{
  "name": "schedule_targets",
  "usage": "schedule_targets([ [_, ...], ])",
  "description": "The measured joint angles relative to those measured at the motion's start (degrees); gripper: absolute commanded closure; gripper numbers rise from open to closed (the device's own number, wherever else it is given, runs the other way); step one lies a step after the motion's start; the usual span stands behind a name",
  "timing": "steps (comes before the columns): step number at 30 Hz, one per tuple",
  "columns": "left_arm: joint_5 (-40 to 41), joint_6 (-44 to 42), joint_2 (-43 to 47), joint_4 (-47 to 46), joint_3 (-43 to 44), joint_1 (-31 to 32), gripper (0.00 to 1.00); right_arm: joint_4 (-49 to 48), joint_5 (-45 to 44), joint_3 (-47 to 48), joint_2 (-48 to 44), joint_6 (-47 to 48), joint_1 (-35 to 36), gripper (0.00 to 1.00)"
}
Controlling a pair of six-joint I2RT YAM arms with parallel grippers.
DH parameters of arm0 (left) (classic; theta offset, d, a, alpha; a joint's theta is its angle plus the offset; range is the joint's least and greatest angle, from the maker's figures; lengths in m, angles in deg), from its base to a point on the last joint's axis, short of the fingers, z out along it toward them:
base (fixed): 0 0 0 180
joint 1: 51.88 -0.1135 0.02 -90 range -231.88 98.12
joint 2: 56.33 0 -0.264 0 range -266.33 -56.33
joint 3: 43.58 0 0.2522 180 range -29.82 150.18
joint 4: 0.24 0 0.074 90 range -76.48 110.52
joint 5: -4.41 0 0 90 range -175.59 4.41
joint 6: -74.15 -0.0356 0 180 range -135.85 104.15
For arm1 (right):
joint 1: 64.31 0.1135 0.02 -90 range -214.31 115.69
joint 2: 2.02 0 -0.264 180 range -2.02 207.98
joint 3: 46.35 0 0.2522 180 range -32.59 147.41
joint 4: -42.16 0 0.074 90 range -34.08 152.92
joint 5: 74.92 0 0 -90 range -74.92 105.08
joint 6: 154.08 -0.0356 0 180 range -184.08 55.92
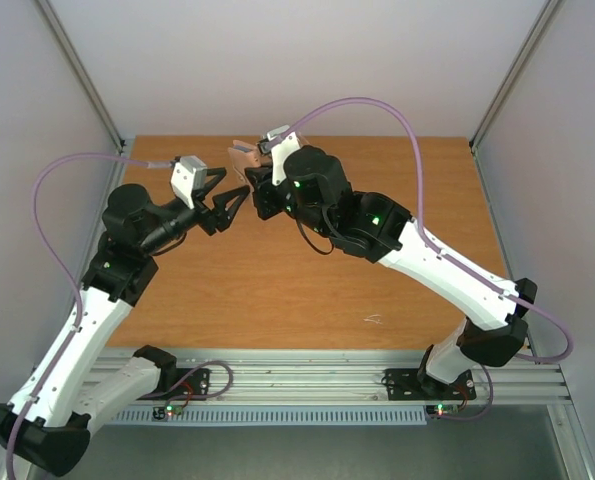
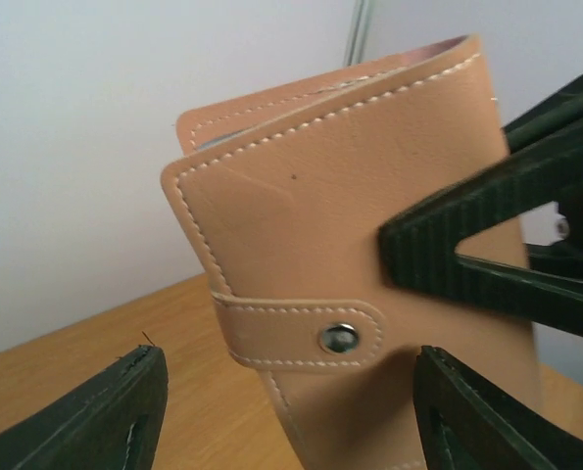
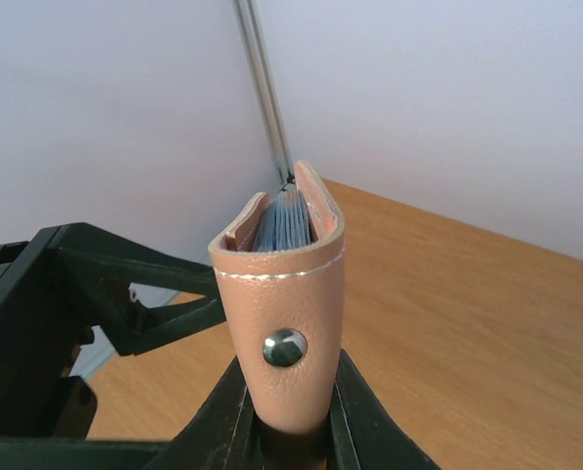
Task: Take the credit cards out of the card holder
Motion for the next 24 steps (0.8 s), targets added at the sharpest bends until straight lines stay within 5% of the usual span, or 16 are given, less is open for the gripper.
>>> schedule_targets([
  [5, 2.8, 0.4, -0.4, 0.0, 0.0, 0.0, 0.41, -0.1, 1.2, 0.9, 0.9, -0.1, 0.2, 0.99],
  [18, 8.2, -0.1, -0.4, 0.5, 0.1, 1.3, 0.98, -0.3, 3.8, 2.4, 3.1, -0.2, -1.0, 0.99],
  [24, 17.1, -1.3, -0.7, 2.1, 0.2, 0.2, 1.00, 2.2, 6.7, 2.9, 3.4, -1.0, -0.5, 0.99],
])
